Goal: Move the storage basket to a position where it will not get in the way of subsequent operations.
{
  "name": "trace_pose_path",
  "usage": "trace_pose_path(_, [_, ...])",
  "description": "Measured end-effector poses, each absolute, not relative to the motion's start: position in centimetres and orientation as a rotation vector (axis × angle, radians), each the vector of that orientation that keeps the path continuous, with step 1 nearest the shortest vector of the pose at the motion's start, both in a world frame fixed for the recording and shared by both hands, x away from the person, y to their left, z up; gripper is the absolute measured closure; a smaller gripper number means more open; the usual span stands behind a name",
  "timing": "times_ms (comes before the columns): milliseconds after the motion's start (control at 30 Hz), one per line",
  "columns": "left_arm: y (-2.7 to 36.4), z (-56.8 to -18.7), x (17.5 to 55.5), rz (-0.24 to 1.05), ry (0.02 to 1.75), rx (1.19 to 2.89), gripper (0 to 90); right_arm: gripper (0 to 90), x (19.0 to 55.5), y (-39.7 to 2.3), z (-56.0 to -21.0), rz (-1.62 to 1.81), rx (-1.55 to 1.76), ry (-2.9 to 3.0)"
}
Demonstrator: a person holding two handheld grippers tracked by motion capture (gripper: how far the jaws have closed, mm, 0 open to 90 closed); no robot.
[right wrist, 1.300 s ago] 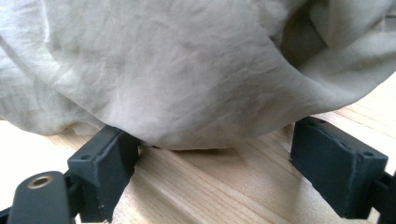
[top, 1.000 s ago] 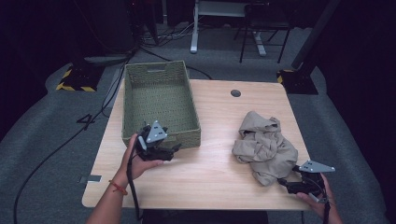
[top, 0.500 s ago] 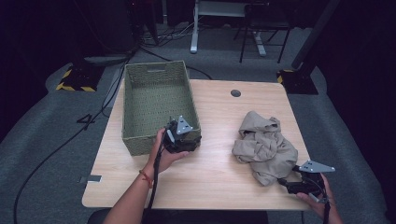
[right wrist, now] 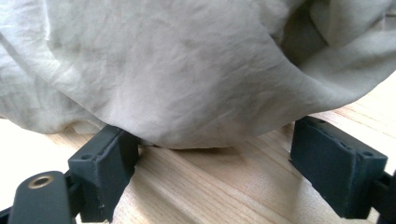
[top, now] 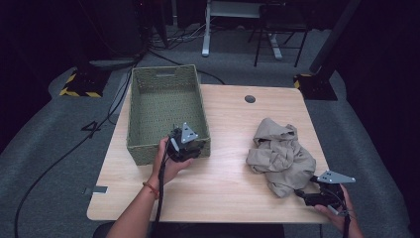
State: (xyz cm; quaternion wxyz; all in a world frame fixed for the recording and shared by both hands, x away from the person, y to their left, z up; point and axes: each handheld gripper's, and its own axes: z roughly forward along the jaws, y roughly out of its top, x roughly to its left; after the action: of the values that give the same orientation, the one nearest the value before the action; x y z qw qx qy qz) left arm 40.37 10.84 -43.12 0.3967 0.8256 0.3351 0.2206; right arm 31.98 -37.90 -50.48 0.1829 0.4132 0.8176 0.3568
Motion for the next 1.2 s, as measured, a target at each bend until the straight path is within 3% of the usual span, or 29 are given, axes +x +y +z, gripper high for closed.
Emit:
trace_pose_path(633, [16.2,-42.7,39.3,0.566,0.849,2.13,48.3,15.3,32.0,-37.9,-50.5,1.007,1.169,2.304])
trace_pose_path(767, [16.8,-42.8,39.0,0.604,0.877,2.12,45.5,15.3,32.0,-37.9,-50.5,1.007,1.169,2.305])
trace_pose_path(967, [18.8,-42.7,39.2,0.545,0.94,2.074,34.6,15.3,32.0,-37.9,-50.5,1.006,1.169,2.305])
trace_pose_path(1200, [20.2,-42.5,39.3,0.554,0.956,2.09,34.3,15.3,32.0,-37.9,-50.5,1.005,1.171,2.303])
